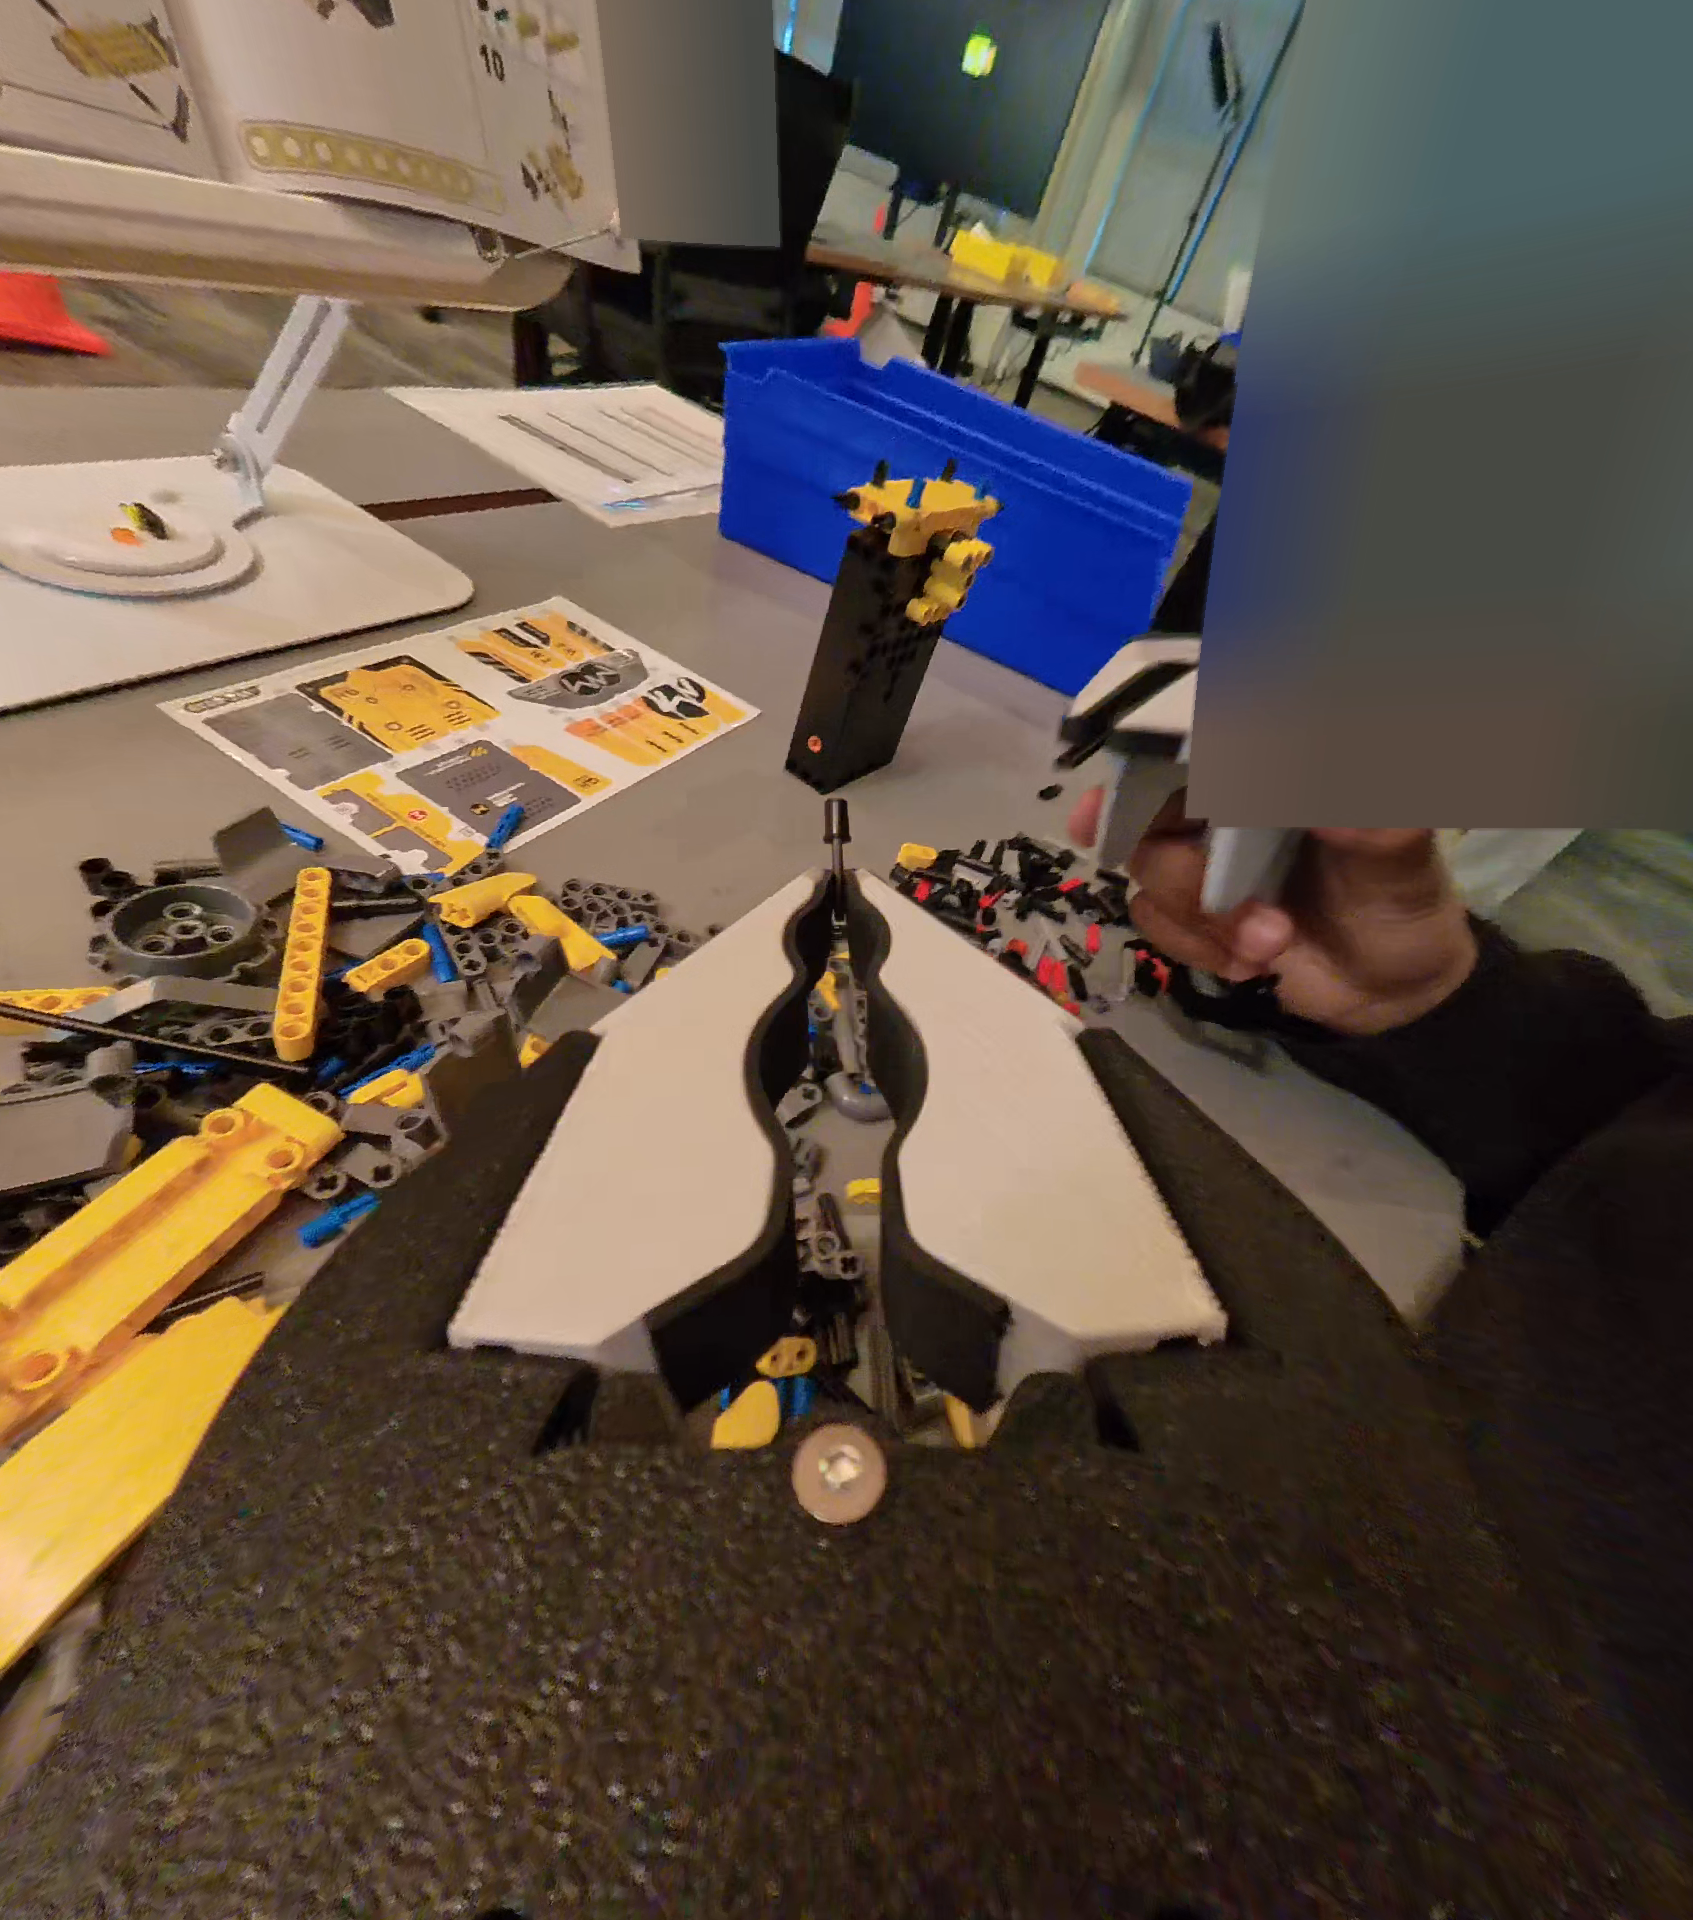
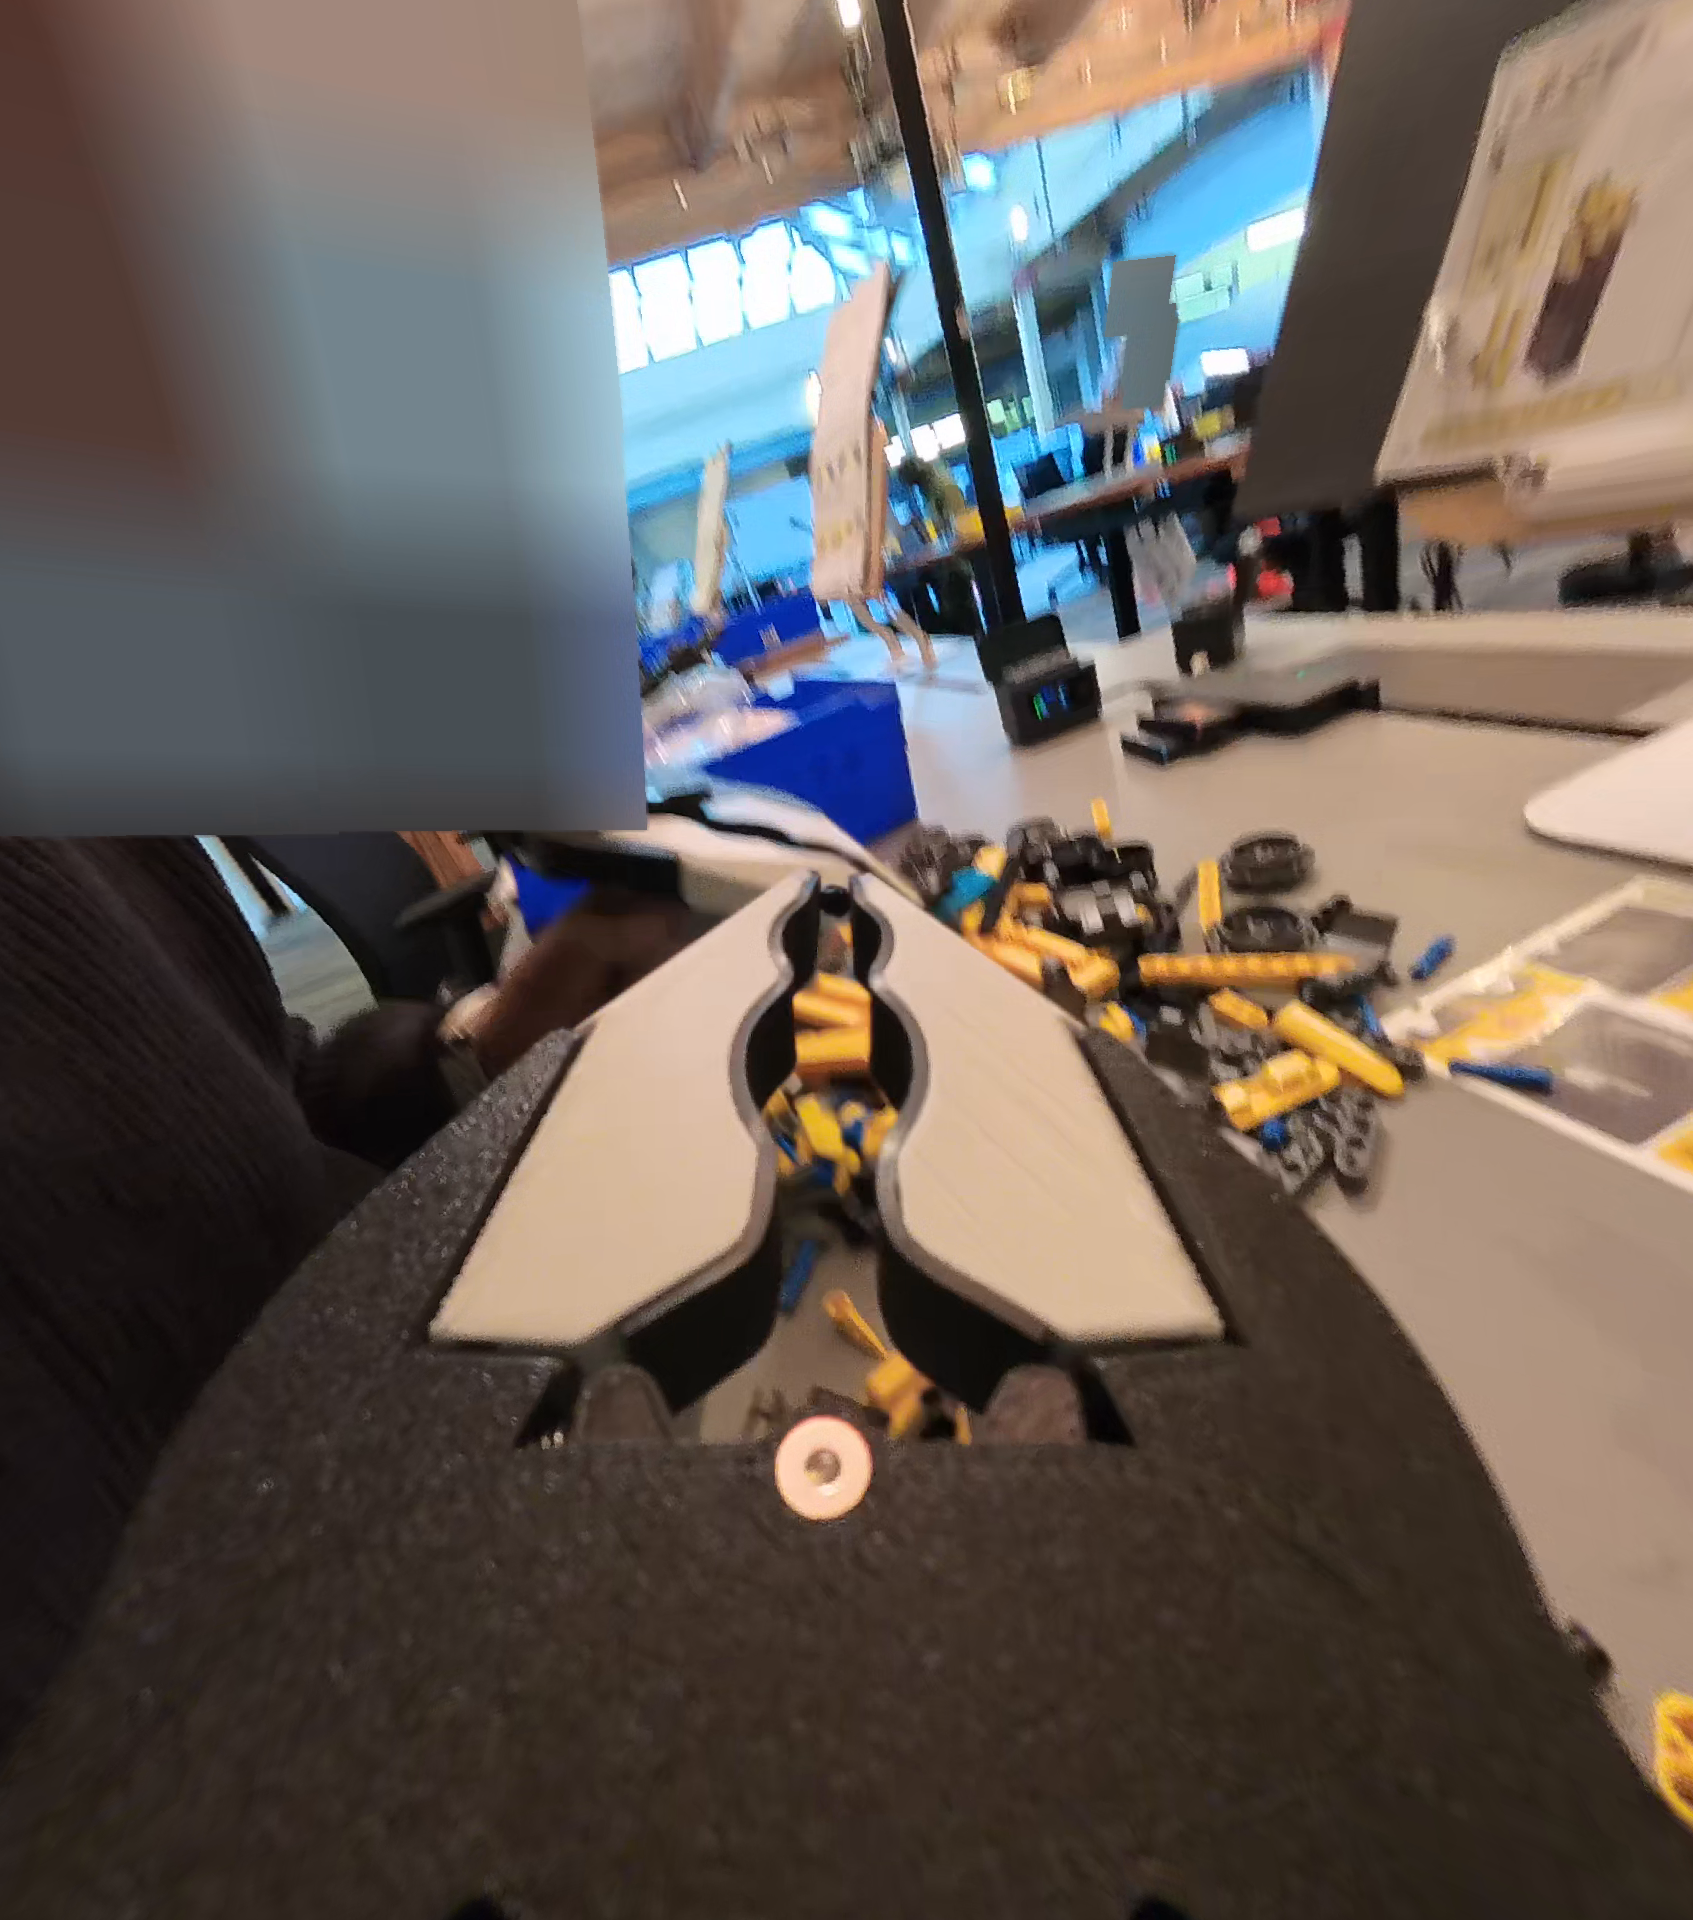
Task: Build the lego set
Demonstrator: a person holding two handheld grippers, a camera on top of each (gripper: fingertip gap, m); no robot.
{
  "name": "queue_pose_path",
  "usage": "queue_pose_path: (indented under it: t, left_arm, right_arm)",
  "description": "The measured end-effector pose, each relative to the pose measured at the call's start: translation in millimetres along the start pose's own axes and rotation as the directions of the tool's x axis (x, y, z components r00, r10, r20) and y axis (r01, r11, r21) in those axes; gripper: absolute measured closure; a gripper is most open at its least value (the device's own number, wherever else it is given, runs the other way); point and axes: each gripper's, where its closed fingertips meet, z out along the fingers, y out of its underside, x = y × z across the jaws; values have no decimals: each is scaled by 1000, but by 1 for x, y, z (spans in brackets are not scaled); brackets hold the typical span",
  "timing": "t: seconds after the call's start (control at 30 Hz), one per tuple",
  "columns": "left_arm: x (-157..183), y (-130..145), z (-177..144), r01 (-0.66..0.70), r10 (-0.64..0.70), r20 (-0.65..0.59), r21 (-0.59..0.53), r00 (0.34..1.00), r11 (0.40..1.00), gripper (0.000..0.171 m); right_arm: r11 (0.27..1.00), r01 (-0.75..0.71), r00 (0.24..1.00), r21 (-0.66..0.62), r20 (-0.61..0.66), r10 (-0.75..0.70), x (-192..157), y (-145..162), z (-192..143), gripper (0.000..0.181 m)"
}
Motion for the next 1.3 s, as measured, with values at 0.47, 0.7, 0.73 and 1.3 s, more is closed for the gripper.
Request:
queue_pose_path:
  t: [0.47, 0.7, 0.73, 1.3]
  left_arm:
    - [-3, 8, -2, 118, -120, -48, -33, 992, 992, 170]
    - [-4, 9, -2, 128, -130, -51, -36, 990, 991, 170]
    - [-5, 9, -2, 128, -130, -50, -36, 990, 991, 170]
    - [-3, 12, -1, 122, -124, -50, -47, 991, 991, 170]
  right_arm:
    - [989, 0, 993, -148, -120, -18, 30, 31, 0, 176]
    - [985, -24, 994, -170, -105, 7, 30, 38, 4, 176]
    - [985, -25, 994, -173, -106, 7, 31, 39, 4, 176]
    - [988, 6, 994, -153, -108, -22, 27, 31, 1, 176]
